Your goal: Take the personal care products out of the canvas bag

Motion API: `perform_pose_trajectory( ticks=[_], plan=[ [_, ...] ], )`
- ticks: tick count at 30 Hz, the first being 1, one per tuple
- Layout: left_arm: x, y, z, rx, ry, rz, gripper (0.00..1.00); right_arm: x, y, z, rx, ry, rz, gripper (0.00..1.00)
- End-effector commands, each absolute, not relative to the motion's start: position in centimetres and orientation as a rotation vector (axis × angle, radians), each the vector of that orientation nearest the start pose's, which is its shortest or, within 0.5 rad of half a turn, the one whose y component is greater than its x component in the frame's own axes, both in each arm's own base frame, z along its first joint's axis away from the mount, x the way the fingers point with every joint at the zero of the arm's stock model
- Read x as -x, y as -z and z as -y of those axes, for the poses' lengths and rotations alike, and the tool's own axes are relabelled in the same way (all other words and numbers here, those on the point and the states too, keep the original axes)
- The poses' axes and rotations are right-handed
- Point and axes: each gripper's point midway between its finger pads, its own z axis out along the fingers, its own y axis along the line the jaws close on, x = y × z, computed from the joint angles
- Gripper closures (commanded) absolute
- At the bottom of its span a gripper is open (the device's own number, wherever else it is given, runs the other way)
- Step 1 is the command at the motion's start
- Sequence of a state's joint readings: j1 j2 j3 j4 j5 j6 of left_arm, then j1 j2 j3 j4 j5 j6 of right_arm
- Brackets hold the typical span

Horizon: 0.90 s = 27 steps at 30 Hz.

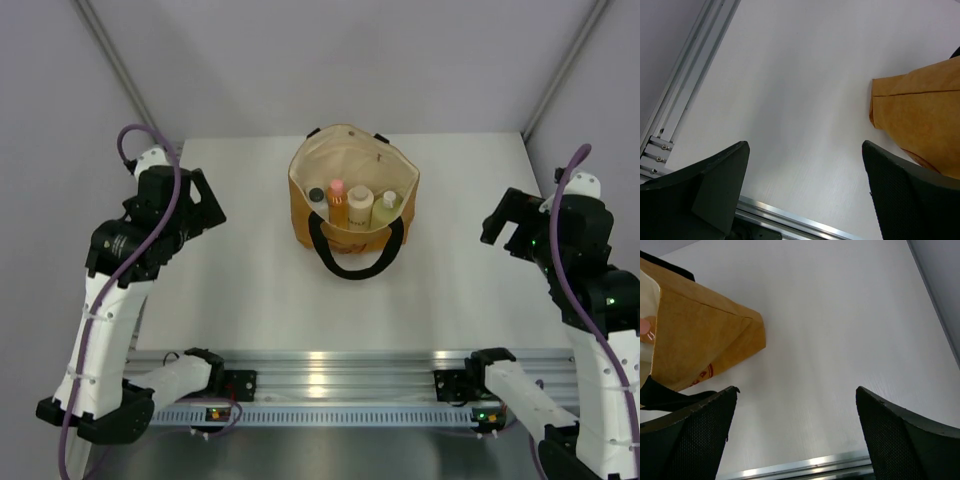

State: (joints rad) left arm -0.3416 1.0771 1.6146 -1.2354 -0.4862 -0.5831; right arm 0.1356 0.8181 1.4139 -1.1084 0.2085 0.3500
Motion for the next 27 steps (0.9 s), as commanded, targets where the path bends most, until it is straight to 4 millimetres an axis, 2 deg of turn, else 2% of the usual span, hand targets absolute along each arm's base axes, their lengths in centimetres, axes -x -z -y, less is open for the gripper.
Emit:
perform_pose_trajectory(
  ticks=[1, 6, 8, 12, 14, 15, 18, 19, 20, 22, 23, 27],
  plan=[
    [-24.6, -35.8, 2.5, 0.534, 0.02, -2.076, 0.01, -21.0, -34.8, -0.1, -0.384, -0.064, -2.003, 0.01],
    [-25.1, -36.9, 3.0, 0.542, 0.059, -2.059, 0.01, -21.4, -35.1, 0.4, -0.42, -0.044, -1.987, 0.01],
    [-25.5, -37.6, 3.5, 0.555, 0.099, -2.047, 0.01, -21.5, -35.8, 0.1, -0.434, -0.075, -1.959, 0.01],
    [-26.4, -38.4, 5.7, 0.544, 0.221, -2.068, 0.01, -21.6, -38.0, -2.5, -0.35, -0.25, -1.889, 0.01],
    [-27.1, -38.4, 7.7, 0.533, 0.323, -2.11, 0.01, -21.3, -38.4, -4.2, -0.249, -0.338, -1.877, 0.0],
    [-27.4, -38.2, 8.5, 0.538, 0.357, -2.127, 0.01, -21.3, -38.5, -4.4, -0.221, -0.346, -1.875, 0.0],
    [-28.5, -38.0, 12.4, 0.518, 0.499, -2.202, 0.01, -21.5, -37.9, -5.1, -0.176, -0.364, -1.907, 0.0],
    [-28.7, -37.9, 13.4, 0.513, 0.515, -2.212, 0.01, -21.4, -37.8, -5.2, -0.169, -0.365, -1.911, 0.0],
    [-28.9, -38.1, 15.4, 0.474, 0.515, -2.215, 0.01, -21.5, -37.7, -5.2, -0.165, -0.364, -1.915, 0.01],
    [-29.1, -38.0, 17.2, 0.468, 0.521, -2.22, 0.01, -21.5, -37.5, -5.4, -0.156, -0.371, -1.921, 0.0],
    [-29.4, -37.3, 18.4, 0.455, 0.503, -2.24, 0.01, -21.4, -37.5, -5.5, -0.148, -0.376, -1.923, 0.01],
    [-29.6, -34.4, 20.3, 0.491, 0.422, -2.283, 0.02, -21.3, -36.7, -5.9, -0.132, -0.397, -1.951, 0.01]
  ],
)
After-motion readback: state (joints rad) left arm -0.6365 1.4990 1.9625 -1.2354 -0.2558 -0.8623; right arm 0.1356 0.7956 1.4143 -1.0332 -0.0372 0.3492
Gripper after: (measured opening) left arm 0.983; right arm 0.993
